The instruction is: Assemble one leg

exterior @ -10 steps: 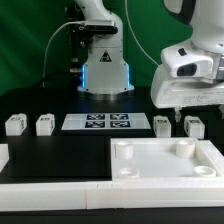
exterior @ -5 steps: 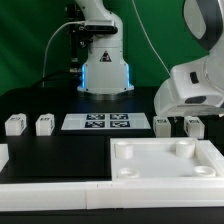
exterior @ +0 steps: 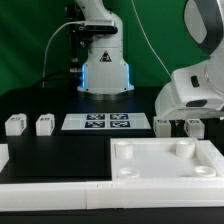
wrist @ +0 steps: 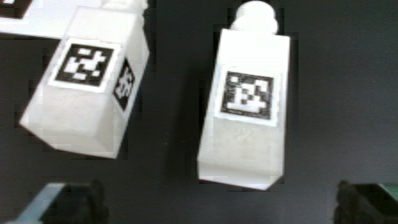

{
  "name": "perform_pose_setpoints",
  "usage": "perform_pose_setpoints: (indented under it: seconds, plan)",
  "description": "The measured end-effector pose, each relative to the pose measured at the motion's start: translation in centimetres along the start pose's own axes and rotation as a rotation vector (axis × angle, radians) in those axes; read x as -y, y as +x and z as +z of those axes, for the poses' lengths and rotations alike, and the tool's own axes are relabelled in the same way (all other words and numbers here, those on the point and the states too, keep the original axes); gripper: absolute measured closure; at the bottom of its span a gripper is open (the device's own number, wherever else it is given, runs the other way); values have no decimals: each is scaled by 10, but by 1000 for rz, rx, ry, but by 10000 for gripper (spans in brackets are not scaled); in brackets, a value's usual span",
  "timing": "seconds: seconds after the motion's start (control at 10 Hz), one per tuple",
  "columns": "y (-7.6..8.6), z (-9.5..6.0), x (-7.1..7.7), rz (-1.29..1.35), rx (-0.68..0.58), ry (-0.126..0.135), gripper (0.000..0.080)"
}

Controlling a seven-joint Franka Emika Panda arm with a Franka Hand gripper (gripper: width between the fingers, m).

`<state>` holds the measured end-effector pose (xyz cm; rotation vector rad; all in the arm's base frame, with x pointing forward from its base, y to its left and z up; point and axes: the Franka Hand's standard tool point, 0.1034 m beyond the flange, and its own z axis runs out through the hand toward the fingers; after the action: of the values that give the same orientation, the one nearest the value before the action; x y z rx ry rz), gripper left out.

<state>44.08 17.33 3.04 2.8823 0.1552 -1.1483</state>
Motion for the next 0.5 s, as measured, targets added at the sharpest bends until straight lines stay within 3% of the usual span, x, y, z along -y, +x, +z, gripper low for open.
perform_pose_setpoints:
  seconds: [0.2, 0.5]
  plan:
    - [-1, 8, 8, 9, 8, -11, 150]
    - [-5, 16, 5, 2, 50, -17, 150]
